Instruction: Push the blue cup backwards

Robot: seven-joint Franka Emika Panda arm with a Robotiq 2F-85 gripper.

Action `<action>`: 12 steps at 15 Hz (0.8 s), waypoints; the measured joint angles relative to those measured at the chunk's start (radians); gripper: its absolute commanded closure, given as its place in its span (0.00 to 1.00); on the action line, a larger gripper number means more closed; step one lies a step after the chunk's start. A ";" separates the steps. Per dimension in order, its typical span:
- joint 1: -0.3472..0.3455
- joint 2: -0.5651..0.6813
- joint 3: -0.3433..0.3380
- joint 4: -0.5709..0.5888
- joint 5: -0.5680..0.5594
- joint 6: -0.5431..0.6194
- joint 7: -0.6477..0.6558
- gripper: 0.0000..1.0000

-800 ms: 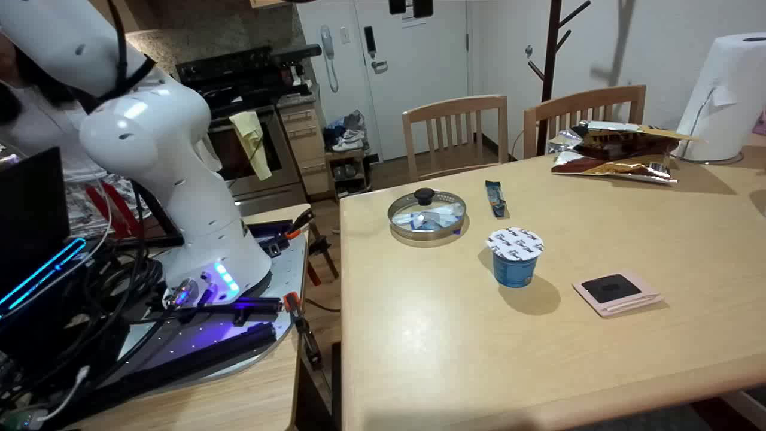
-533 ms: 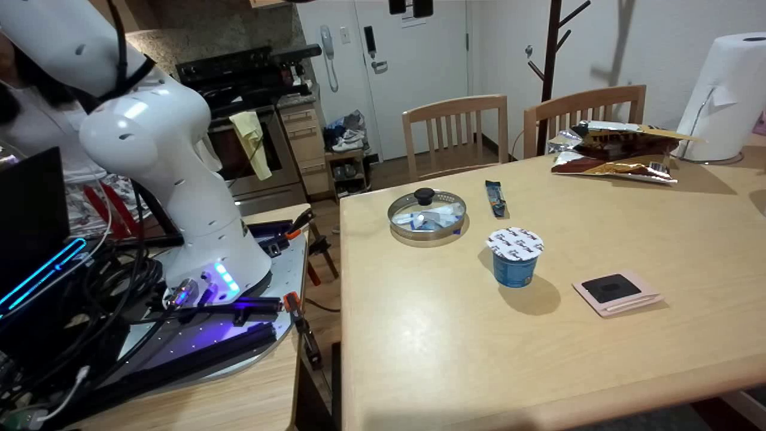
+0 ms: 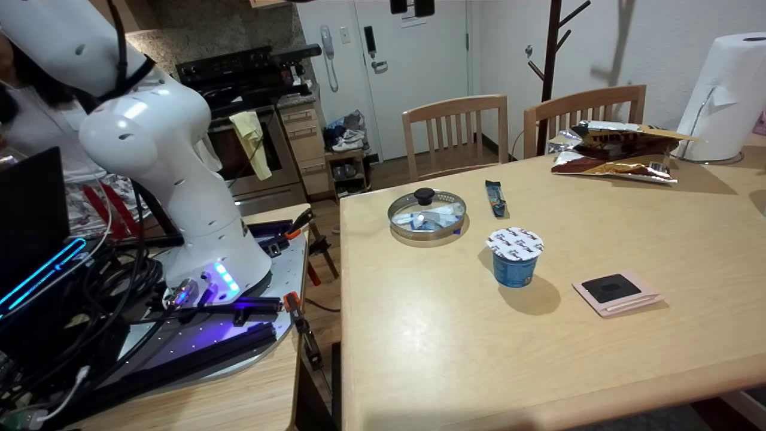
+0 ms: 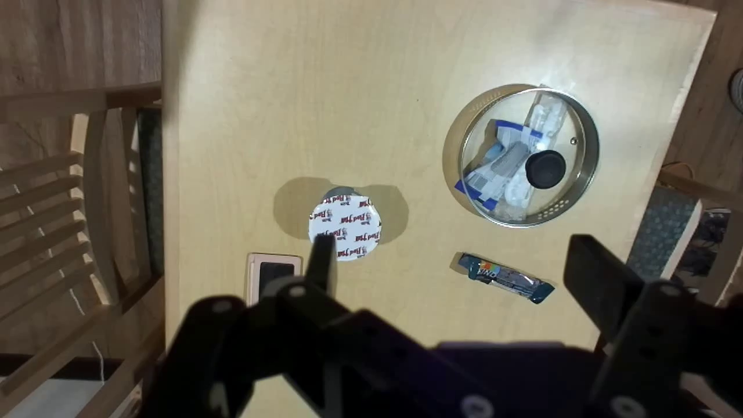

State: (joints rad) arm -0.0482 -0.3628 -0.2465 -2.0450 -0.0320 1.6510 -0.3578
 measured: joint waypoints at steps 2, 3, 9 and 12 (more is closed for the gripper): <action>0.000 0.007 0.000 0.001 0.000 0.018 0.000 0.00; 0.000 0.014 0.000 0.002 0.000 0.031 0.000 0.00; 0.000 0.126 0.000 0.075 0.011 0.055 0.000 0.00; 0.000 0.213 0.002 0.140 0.035 0.083 -0.001 0.00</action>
State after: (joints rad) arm -0.0485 -0.1500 -0.2440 -1.9048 0.0032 1.7342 -0.3586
